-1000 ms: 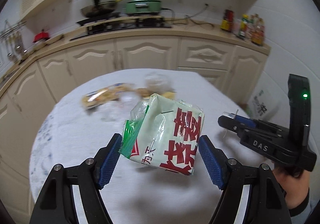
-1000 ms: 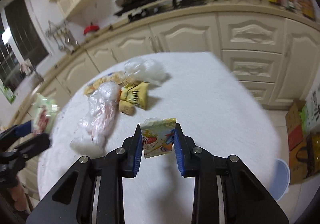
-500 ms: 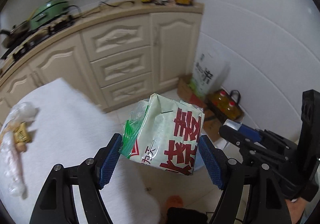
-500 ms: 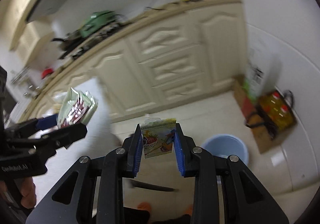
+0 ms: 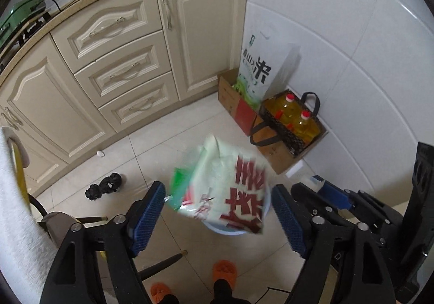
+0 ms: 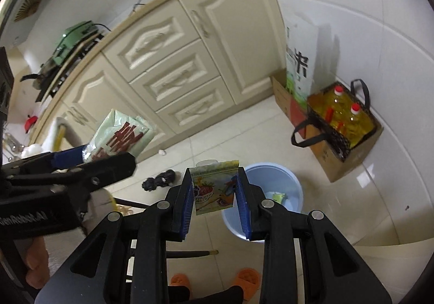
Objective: Collect trash
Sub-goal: 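Carry both packages to the bin and open both tools to drop them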
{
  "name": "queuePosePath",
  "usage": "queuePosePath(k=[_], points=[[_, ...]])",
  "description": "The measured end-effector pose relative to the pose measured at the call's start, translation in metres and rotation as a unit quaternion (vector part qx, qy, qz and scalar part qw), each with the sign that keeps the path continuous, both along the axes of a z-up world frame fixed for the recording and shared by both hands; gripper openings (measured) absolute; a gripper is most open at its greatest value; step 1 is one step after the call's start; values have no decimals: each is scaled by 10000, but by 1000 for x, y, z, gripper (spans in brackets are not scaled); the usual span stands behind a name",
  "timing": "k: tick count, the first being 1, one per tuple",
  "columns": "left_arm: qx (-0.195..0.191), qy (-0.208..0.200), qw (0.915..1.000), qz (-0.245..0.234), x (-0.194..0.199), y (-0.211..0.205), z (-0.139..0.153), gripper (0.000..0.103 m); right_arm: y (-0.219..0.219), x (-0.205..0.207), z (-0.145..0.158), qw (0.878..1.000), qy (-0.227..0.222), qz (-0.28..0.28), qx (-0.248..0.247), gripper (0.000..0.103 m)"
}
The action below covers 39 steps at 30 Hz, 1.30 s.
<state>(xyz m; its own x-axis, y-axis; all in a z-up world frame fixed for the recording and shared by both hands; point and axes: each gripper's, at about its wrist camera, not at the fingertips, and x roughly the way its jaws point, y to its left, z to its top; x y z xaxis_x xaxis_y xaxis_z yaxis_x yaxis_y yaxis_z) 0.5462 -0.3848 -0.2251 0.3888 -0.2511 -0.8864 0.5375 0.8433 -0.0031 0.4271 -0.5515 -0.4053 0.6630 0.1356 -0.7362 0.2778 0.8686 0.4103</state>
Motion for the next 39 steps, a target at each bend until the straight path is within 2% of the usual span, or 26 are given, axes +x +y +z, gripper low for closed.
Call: queuePosePath(k=[1, 2, 9, 14, 17, 21, 26, 29, 33, 34, 36, 39], points=[[27, 5, 10000, 23, 5, -3, -6, 91, -3, 2, -5, 10000, 42, -24, 27, 29], [75, -14, 10000, 62, 11, -8, -11, 95, -5, 4, -10, 10000, 74, -36, 42, 29], [254, -282, 9988, 300, 3, -12, -20, 95, -8, 21, -39, 9995, 283, -32, 141, 30], [119, -443, 9975, 544, -16, -1, -4, 95, -6, 32, -42, 9996, 228, -71, 158, 32], [-34, -538, 9966, 629, -28, 13, 11, 95, -3, 33, -34, 9998, 185, -104, 46, 39], [-209, -665, 9950, 714, -48, 33, 32, 95, 4, 22, -12, 9999, 39, -130, -70, 59], [-459, -919, 9921, 715, -90, 74, 70, 95, 23, 4, 30, 9997, -213, -52, -120, 62], [-651, -1146, 9883, 766, -116, 111, 96, 95, 47, -9, 66, 9984, -464, 149, -269, 69], [-889, -1544, 9795, 942, -158, 176, 130, 98, 95, -24, 117, 9931, -888, 540, -548, 75], [-907, -1626, 9776, 981, -166, 188, 134, 100, 106, -27, 127, 9916, -955, 628, -602, 76], [-920, -1858, 9717, 1134, -187, 224, 146, 101, 137, -32, 152, 9870, -1126, 865, -752, 86], [-878, -2120, 9630, 1410, -215, 276, 156, 102, 175, -35, 177, 9799, -1306, 1177, -945, 90]])
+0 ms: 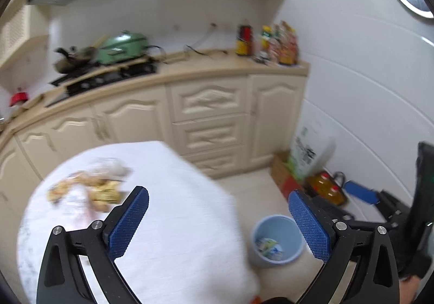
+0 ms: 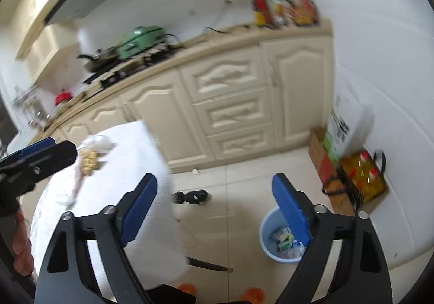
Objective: Collect trash
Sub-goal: 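Carry both packages to the bin and open both tools to drop them, then grasp a clear plastic bag with the left tool while the right grasps a yellow wrapper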
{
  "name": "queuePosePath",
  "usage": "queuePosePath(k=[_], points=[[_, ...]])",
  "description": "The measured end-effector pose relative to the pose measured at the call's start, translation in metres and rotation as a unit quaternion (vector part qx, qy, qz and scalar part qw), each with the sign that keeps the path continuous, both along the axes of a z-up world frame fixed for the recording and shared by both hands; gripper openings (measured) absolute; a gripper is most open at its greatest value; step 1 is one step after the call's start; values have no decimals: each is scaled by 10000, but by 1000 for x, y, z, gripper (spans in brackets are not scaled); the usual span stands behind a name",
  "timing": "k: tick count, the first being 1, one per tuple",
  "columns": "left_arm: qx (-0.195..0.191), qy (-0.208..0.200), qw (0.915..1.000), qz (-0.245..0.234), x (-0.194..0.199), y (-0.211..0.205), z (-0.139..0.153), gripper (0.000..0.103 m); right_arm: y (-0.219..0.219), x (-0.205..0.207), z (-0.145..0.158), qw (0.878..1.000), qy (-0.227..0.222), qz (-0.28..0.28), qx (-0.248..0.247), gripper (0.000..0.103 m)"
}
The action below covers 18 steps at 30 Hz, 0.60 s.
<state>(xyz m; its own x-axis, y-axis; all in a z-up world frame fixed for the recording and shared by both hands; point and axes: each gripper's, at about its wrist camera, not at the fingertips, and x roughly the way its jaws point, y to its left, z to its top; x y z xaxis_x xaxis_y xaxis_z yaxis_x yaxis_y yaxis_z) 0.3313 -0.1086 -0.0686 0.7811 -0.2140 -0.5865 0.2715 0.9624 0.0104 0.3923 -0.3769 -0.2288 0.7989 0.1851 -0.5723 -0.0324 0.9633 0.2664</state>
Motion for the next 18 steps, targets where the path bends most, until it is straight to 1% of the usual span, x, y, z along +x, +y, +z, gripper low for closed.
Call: queuePosePath(k=[1, 3, 4, 7, 10, 11, 12, 13, 16, 18], points=[[21, -70, 9999, 133, -5, 17, 2, 102, 18, 1, 10, 9998, -76, 149, -80, 90], [2, -126, 9991, 397, -13, 49, 1, 102, 42, 5, 19, 9992, -128, 324, -182, 92], [-37, -97, 9983, 573, -15, 70, -1, 102, 59, 10, 24, 9985, -159, 464, -244, 93], [-59, -38, 9954, 956, -19, 109, -11, 102, 96, 22, 30, 9964, -165, 723, -399, 93], [-64, 247, 9908, 1327, -17, 151, -34, 102, 126, 36, 28, 9944, -95, 890, -569, 94], [-66, 360, 9891, 1426, -11, 159, -42, 102, 137, 43, 25, 9934, -50, 969, -604, 94], [-66, 490, 9875, 1496, -5, 168, -49, 102, 143, 47, 23, 9929, -27, 1001, -634, 94], [-64, 704, 9849, 1580, 0, 180, -62, 102, 154, 56, 19, 9919, 48, 1055, -703, 94], [-211, 1134, 9793, 1664, 21, 199, -83, 99, 173, 72, 7, 9898, 186, 1190, -766, 94], [-384, 1442, 9745, 1673, 33, 211, -99, 93, 187, 84, -2, 9879, 301, 1272, -837, 94]])
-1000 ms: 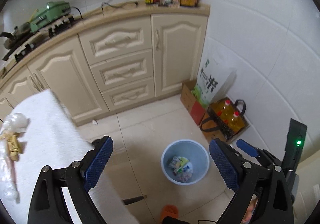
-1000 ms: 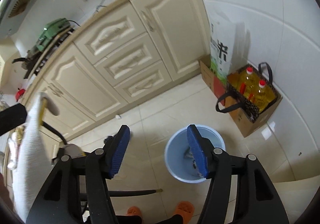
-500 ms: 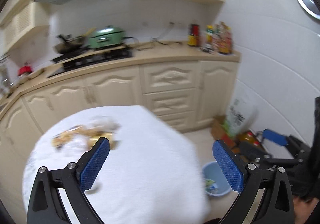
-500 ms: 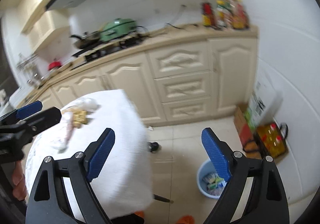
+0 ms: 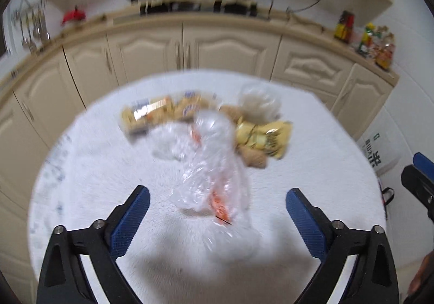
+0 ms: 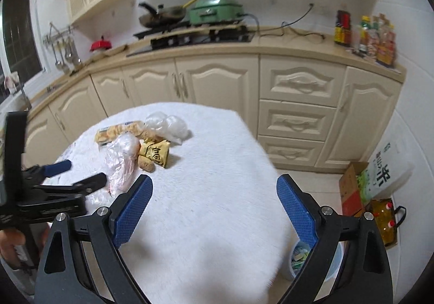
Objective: Collect trash
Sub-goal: 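Grasp a clear plastic bag with the left tool while the right grasps a yellow wrapper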
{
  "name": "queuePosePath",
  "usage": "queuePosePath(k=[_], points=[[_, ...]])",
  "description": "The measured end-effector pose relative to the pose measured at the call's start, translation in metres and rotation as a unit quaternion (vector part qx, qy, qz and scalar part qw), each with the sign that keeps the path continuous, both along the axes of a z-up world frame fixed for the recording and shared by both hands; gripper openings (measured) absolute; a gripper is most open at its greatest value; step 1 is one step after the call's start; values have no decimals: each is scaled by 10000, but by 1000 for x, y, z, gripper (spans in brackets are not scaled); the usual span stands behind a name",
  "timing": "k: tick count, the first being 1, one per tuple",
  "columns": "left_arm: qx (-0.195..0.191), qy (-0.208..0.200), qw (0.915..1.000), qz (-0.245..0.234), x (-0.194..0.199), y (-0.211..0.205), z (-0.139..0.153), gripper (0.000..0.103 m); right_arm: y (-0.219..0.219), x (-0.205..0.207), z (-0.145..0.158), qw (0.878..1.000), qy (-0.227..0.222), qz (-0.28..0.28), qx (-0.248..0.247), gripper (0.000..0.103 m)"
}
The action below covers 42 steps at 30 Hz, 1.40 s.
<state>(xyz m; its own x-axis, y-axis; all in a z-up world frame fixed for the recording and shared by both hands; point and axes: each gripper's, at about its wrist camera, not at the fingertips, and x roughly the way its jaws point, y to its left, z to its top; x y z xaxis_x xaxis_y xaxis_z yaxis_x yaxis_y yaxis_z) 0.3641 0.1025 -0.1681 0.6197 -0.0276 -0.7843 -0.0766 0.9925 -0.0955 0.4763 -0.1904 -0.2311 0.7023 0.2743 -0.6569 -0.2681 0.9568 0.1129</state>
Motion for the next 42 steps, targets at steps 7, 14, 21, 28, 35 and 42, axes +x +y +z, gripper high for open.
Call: queuePosePath(k=[7, 14, 21, 28, 35, 42], points=[[-294, 477, 9984, -12, 25, 28, -25, 80, 41, 44, -32, 9987, 350, 265, -248, 94], [-10, 201, 9998, 46, 32, 14, -19, 36, 84, 89, -62, 9954, 636, 635, -327, 94], [-258, 35, 9993, 252, 33, 18, -21, 29, 110, 119, -75, 9925, 804, 922, 18, 87], [-210, -135, 9993, 265, 35, 10, -20, 23, 113, 123, -87, 9840, 1181, 1262, 437, 24], [-183, -335, 9992, 143, 31, 7, -12, 21, 79, 89, -71, 9877, 895, 1066, 720, 23], [-569, -480, 9971, -130, 1, -4, 8, 20, 28, 46, -53, 9878, 721, 845, 1091, 23]])
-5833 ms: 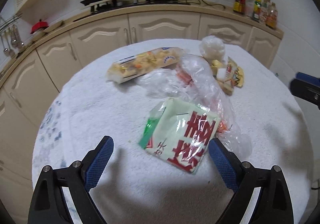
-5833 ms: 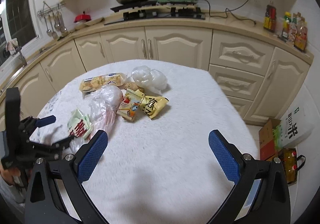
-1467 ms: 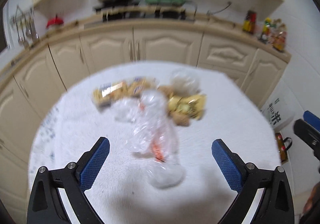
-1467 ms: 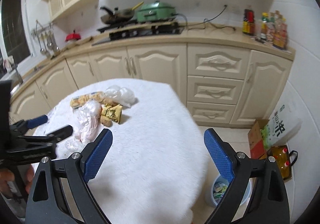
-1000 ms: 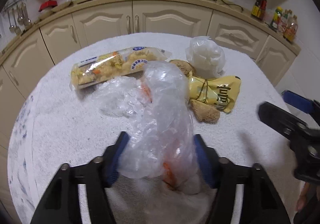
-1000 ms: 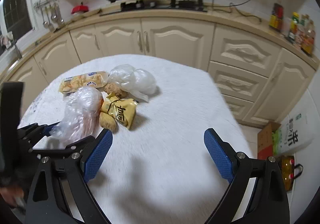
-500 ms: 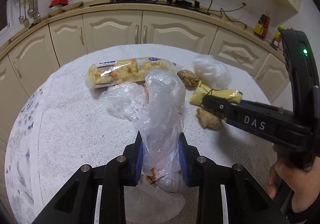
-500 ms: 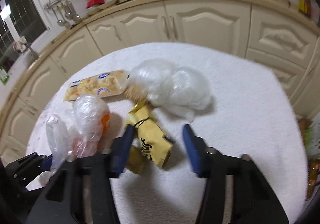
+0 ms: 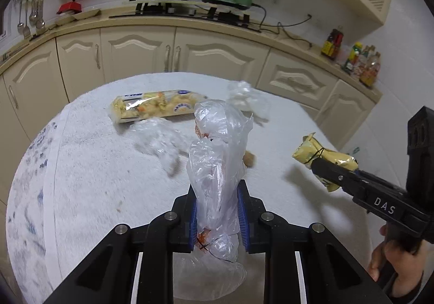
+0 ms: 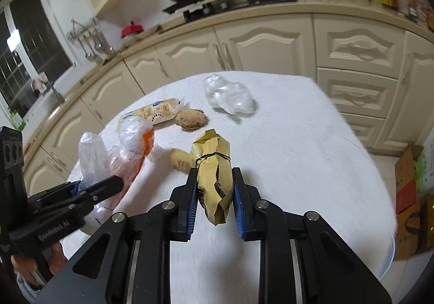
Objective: Collect trash
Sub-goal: 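Grasp a clear plastic bag with the left tool while the right grasps a yellow wrapper, then carry the clear bag and yellow wrapper to the blue bin while opening both tools over it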
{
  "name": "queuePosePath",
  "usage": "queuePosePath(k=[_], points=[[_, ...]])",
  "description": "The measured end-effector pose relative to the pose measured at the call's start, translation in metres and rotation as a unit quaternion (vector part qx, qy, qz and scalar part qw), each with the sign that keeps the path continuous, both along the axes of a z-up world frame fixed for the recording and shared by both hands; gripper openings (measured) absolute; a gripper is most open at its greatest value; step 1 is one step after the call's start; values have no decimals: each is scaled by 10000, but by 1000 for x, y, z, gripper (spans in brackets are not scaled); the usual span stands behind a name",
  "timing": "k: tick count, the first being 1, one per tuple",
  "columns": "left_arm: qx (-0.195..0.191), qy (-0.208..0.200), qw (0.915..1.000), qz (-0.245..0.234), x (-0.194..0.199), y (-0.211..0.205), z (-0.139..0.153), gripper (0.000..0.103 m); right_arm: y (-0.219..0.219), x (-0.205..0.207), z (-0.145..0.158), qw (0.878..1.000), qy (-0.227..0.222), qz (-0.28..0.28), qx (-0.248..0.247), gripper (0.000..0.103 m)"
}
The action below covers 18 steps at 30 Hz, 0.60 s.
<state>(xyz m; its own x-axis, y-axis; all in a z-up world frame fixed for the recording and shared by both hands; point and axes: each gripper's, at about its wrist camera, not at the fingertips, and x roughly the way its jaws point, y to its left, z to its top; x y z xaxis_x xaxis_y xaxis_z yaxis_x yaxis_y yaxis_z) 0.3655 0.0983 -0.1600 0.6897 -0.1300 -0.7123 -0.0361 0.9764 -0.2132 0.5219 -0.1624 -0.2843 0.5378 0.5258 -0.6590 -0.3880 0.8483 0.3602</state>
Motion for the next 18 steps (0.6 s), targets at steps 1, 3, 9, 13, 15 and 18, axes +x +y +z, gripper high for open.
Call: queuePosePath(k=[1, 3, 9, 13, 15, 18], points=[[13, -55, 10000, -42, -4, -5, 4, 20, -8, -8, 2, 10000, -44, -41, 70, 23], [56, -157, 9997, -179, -11, -20, 13, 20, -20, -18, 5, 9997, -92, -117, 182, 23], [215, -319, 9968, -705, -17, -82, 31, 20, -68, -46, 17, 9978, -234, -413, 459, 23], [273, -355, 9922, -1162, -12, -134, 40, 20, -115, -65, 22, 9945, -347, -785, 597, 23], [334, -356, 9893, -1375, -7, -166, 43, 21, -144, -75, 21, 9919, -379, -1025, 642, 23], [380, -352, 9839, -1710, 3, -212, 46, 20, -182, -86, 18, 9879, -421, -1383, 566, 23]])
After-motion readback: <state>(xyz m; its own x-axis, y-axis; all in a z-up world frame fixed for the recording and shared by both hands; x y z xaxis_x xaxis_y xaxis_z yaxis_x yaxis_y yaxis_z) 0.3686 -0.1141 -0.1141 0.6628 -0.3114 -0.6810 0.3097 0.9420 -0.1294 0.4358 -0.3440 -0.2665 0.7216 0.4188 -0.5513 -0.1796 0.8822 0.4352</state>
